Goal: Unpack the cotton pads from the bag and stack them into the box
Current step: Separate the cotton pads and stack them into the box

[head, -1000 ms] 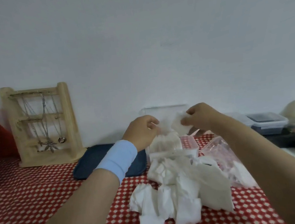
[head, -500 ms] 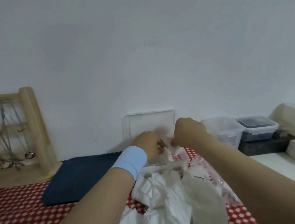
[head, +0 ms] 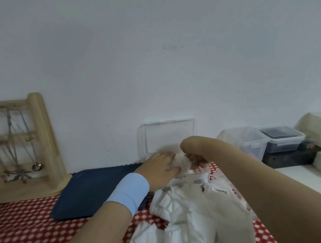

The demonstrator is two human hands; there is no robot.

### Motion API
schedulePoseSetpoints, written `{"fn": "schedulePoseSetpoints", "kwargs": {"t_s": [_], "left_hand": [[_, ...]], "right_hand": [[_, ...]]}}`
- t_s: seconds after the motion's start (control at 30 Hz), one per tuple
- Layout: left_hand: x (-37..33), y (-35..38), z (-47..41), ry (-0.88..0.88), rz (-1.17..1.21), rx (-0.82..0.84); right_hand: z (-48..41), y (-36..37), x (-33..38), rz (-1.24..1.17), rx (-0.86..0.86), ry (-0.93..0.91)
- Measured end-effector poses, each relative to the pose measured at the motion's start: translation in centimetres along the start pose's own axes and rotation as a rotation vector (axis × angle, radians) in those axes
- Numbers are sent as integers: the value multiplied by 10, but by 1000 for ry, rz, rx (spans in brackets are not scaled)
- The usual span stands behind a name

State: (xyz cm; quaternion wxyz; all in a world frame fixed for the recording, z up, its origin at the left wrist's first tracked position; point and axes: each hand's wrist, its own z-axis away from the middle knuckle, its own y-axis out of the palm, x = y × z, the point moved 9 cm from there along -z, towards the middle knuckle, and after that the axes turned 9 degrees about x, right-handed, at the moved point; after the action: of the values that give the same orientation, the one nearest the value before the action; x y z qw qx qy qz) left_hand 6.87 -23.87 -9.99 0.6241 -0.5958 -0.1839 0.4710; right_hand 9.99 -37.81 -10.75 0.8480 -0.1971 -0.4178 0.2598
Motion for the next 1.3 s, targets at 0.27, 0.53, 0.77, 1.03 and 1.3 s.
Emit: {"fn": "schedulePoseSetpoints", "kwargs": {"t_s": [0.27,0.53,0.77,1.03,1.3], "left_hand": [[-3,-3,0,-9,-99,-18],[-7,4,-3,-24,-94,20],[-7,-9,7,-4,13,-54],[-6,-26,62,34,325,-328],[-9,16,85,13,431,-189]], "right_hand": [[6,-11,-4,-56,-15,-29],[14,-11,5,133,-52,-53],[36,-15,2,70,-47,-165],[108,-23,9,201,-149,-511],[134,34,-16,563,12,-459]]}}
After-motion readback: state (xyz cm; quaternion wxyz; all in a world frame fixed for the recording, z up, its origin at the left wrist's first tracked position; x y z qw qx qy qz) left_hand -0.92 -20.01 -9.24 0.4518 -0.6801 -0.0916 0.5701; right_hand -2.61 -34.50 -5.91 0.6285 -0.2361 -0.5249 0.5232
